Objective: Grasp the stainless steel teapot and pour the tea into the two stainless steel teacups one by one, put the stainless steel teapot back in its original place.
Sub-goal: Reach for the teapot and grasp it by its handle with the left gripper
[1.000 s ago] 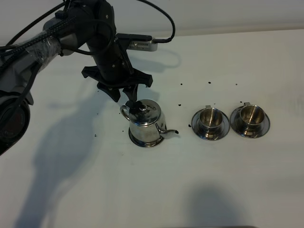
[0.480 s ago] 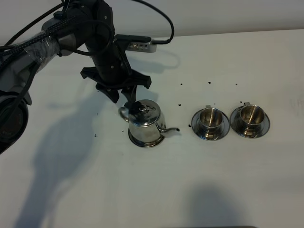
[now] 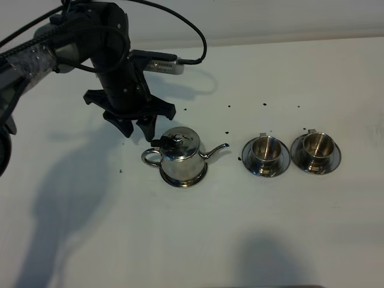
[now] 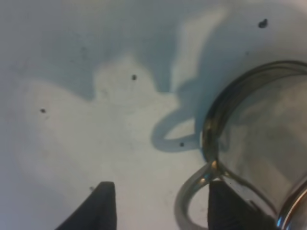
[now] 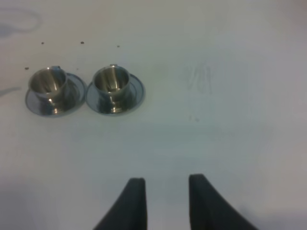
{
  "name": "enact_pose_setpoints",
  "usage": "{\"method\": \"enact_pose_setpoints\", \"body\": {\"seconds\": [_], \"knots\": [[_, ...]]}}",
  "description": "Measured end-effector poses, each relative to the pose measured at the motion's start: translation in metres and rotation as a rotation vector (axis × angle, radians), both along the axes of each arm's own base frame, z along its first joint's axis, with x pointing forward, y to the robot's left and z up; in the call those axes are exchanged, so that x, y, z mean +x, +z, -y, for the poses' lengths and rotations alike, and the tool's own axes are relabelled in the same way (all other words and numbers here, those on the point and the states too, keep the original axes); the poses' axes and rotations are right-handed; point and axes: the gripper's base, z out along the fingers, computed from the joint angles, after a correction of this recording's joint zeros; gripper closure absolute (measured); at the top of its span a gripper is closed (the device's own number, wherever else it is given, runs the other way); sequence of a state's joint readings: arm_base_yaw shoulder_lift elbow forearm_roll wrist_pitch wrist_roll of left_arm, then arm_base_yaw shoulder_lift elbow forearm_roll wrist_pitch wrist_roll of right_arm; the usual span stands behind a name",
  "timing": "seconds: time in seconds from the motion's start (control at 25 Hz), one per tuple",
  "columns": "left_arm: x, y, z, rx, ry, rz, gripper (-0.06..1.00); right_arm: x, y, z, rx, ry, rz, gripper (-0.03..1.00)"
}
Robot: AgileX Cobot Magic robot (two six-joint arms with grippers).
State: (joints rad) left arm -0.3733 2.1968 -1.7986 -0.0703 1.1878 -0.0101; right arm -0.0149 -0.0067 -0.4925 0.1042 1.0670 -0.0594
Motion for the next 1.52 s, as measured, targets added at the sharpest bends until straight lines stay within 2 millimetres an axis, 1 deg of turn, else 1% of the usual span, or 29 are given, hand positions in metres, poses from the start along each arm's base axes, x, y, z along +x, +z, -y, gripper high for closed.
{"method": "enact_pose_setpoints", "body": {"seconds": [0.12,0.24,0.32,0.44,0.52,0.6,0.72,0.8,1.0,1.24,1.36,1.52], "knots": [[-0.001,0.011,-0.001,-0.005,-0.011,0.025,0.48,0.0,0.0,0.0,0.0,0.0,0.0,0.75],[-0.006,0.034,-0.002,-0.029,-0.072,0.078,0.48,0.0,0.0,0.0,0.0,0.0,0.0,0.75],[-0.01,0.055,-0.004,-0.046,-0.126,0.126,0.48,0.0,0.0,0.0,0.0,0.0,0.0,0.75],[-0.018,0.08,-0.005,-0.078,-0.269,0.189,0.48,0.0,0.0,0.0,0.0,0.0,0.0,0.75],[-0.023,0.091,-0.004,-0.114,-0.347,0.214,0.48,0.0,0.0,0.0,0.0,0.0,0.0,0.75],[-0.026,0.097,-0.002,-0.144,-0.399,0.229,0.48,0.0,0.0,0.0,0.0,0.0,0.0,0.75],[-0.027,0.098,-0.001,-0.158,-0.438,0.231,0.48,0.0,0.0,0.0,0.0,0.0,0.0,0.75],[-0.029,0.092,-0.002,-0.155,-0.461,0.212,0.48,0.0,0.0,0.0,0.0,0.0,0.0,0.75],[-0.047,0.075,-0.008,-0.143,-0.545,0.137,0.48,0.0,0.0,0.0,0.0,0.0,0.0,0.75],[-0.066,0.084,-0.015,-0.143,-0.641,0.144,0.5,0.0,0.0,0.0,0.0,0.0,0.0,0.75],[-0.069,0.08,-0.016,-0.126,-0.675,0.129,0.5,0.0,0.0,0.0,0.001,0.0,0.0,0.75],[-0.072,0.076,-0.01,-0.049,-0.769,0.122,0.51,0.0,0.0,0.0,0.001,0.0,0.0,0.75]]}}
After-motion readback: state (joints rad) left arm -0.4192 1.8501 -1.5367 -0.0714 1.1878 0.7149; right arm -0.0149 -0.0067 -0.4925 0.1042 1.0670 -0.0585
